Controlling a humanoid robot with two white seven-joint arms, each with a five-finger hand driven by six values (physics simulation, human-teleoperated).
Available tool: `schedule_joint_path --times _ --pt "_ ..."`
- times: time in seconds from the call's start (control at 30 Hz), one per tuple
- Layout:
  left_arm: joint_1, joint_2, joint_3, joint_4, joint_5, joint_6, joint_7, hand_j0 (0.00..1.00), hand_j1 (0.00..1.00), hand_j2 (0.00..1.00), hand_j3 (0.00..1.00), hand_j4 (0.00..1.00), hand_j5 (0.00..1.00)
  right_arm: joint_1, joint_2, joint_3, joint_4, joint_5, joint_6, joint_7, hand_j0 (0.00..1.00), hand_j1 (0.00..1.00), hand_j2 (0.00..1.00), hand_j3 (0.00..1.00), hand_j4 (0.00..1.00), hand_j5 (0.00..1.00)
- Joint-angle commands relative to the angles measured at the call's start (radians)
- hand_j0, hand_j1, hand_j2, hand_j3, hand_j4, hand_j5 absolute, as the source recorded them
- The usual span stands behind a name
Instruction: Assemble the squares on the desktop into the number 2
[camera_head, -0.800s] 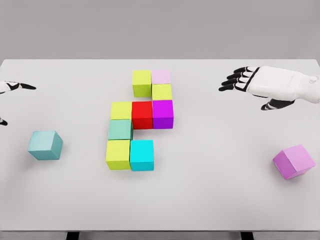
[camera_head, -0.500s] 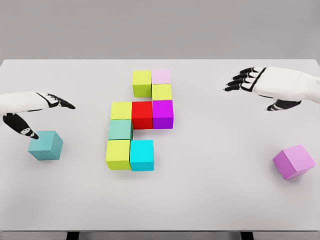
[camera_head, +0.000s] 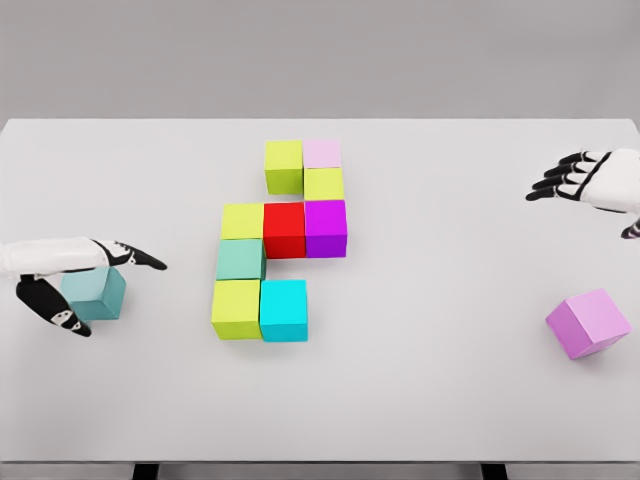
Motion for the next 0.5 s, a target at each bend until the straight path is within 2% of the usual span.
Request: schedule_joint_path --times 0.0,0.1,0.17,0.27,0.37,0.47 --pt "0.005 0.003 -0.003 -0.003 0.007 0.003 0.0 1.0 1.0 1.0 1.0 1.0 1.0 0.002 -0.044 0.067 -0.035 -0.001 0.003 0.0 1.0 1.0 1.0 1.0 1.0 1.0" --pt "0.005 0.005 0.0 0.002 0.007 0.003 0.01 1.0 1.0 1.0 1.0 1.0 1.0 0.011 -0.077 0.073 -0.039 0.007 0.003 0.0 1.0 1.0 1.0 1.0 1.0 1.0" --pt "0.005 0.0 0.002 0.059 0.005 0.003 0.04 1.0 1.0 1.0 1.0 1.0 1.0 0.012 -0.093 0.073 -0.039 0.056 0.003 0.0 1.0 1.0 1.0 1.0 1.0 1.0" --pt "0.006 -0.002 0.005 0.077 0.007 0.003 0.044 1.0 1.0 1.0 1.0 1.0 1.0 0.034 -0.117 0.08 -0.039 0.068 0.003 0.0 1.0 1.0 1.0 1.0 1.0 1.0" --pt "0.006 -0.006 0.008 0.117 0.008 0.003 0.093 1.0 1.0 1.0 1.0 1.0 1.0 0.035 -0.127 0.127 -0.042 0.067 0.003 0.0 1.0 1.0 1.0 1.0 1.0 1.0" --pt "0.012 -0.006 0.008 0.118 0.008 0.003 0.093 1.0 1.0 1.0 1.0 1.0 1.0 0.035 -0.139 0.156 -0.054 0.067 0.003 0.0 1.0 1.0 1.0 1.0 1.0 1.0"
